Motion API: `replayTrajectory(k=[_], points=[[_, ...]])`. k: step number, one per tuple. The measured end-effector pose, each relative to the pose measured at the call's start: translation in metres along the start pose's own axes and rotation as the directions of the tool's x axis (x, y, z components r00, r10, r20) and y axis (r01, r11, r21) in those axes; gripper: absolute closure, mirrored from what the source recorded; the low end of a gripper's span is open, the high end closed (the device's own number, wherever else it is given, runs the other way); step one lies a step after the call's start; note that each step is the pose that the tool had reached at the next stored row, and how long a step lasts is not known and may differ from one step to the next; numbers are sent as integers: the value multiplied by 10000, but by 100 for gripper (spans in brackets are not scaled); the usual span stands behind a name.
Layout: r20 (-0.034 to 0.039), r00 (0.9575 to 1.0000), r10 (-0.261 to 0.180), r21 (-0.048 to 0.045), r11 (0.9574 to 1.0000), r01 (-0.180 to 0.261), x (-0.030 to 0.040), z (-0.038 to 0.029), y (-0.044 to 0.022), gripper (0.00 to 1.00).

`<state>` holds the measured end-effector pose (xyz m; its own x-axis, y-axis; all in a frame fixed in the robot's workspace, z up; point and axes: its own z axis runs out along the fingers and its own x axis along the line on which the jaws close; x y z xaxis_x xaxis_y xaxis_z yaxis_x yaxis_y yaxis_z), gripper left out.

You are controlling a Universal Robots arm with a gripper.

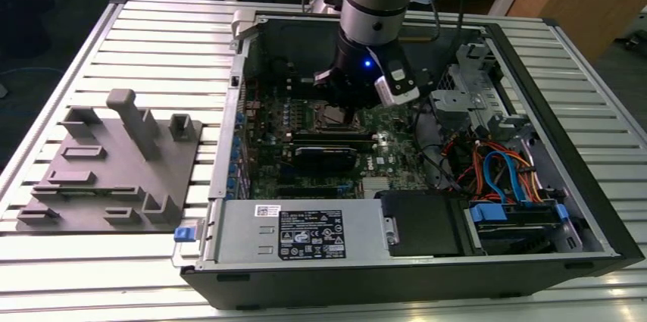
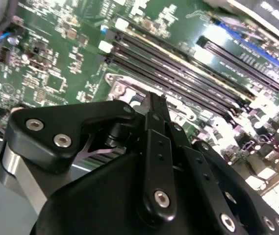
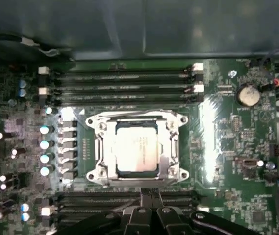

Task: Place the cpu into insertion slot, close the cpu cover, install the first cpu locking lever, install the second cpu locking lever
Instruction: 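Install the second cpu locking lever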

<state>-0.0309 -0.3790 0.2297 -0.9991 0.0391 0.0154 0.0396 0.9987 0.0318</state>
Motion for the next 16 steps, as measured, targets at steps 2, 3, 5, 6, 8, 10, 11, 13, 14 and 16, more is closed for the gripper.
replayTrajectory(k=[2,3,5,6,8,10,11,13,14,16], points=[[-3,10000,25,-27,10000,-25,31,0,-1,90],[-10,10000,43,-52,10000,-43,39,1,-4,90],[-28,10000,48,-87,10000,-48,40,0,-33,90],[-38,10000,48,-87,10000,-48,40,0,-49,90],[-65,10000,44,-86,10000,-45,39,2,-73,90],[-84,10000,44,-87,10000,-45,55,10,-80,90],[-89,10000,42,-85,10000,-43,71,15,-82,90],[-97,9999,41,-84,10000,-41,117,25,-86,90],[-98,9999,42,-84,10000,-43,147,31,-87,90],[-100,9999,43,-84,10000,-44,201,43,-90,90]])
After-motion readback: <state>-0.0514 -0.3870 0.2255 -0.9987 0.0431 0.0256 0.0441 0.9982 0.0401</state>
